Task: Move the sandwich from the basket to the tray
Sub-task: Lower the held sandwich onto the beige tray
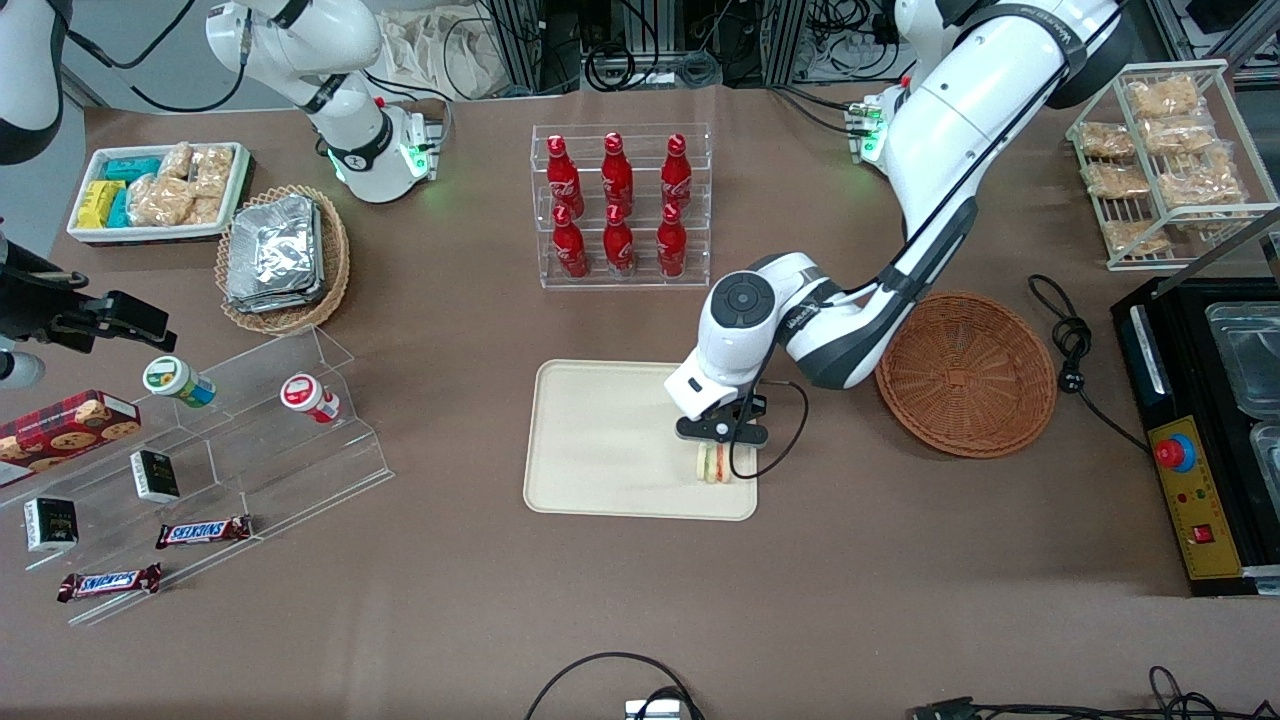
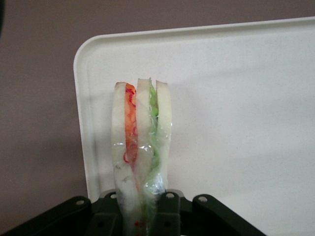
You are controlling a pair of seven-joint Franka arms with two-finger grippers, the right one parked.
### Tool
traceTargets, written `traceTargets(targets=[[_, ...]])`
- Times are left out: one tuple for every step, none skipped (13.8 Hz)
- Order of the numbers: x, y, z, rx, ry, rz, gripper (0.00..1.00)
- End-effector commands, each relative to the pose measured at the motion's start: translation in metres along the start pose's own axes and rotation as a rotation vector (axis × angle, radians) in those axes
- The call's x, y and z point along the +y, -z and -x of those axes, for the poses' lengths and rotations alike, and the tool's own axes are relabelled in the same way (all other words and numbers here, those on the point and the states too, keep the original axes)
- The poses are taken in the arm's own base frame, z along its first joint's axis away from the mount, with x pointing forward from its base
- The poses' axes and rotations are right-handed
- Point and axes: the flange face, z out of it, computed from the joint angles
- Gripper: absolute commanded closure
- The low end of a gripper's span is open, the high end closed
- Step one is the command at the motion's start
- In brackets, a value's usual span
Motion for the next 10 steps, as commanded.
traceTargets(targets=[[0.013, -0.012, -0.001, 0.034, 0.009, -0.001, 0.80], [0.013, -0.015, 0.000, 0.044, 0.010, -0.012, 0.80], [0.013, -0.019, 0.001, 0.047, 0.013, -0.018, 0.80], [0.013, -0.022, 0.002, 0.045, 0.012, -0.021, 0.80], [0.014, -0.024, 0.003, 0.043, 0.010, -0.022, 0.80], [0.015, -0.024, 0.004, 0.043, 0.008, -0.022, 0.74], [0.015, -0.026, 0.005, 0.040, 0.007, -0.022, 0.48], [0.015, -0.028, 0.005, 0.038, 0.003, -0.022, 0.03], [0.016, -0.028, 0.005, 0.037, 0.004, -0.021, 0.00], [0.015, -0.026, 0.003, 0.040, 0.009, -0.019, 0.00]])
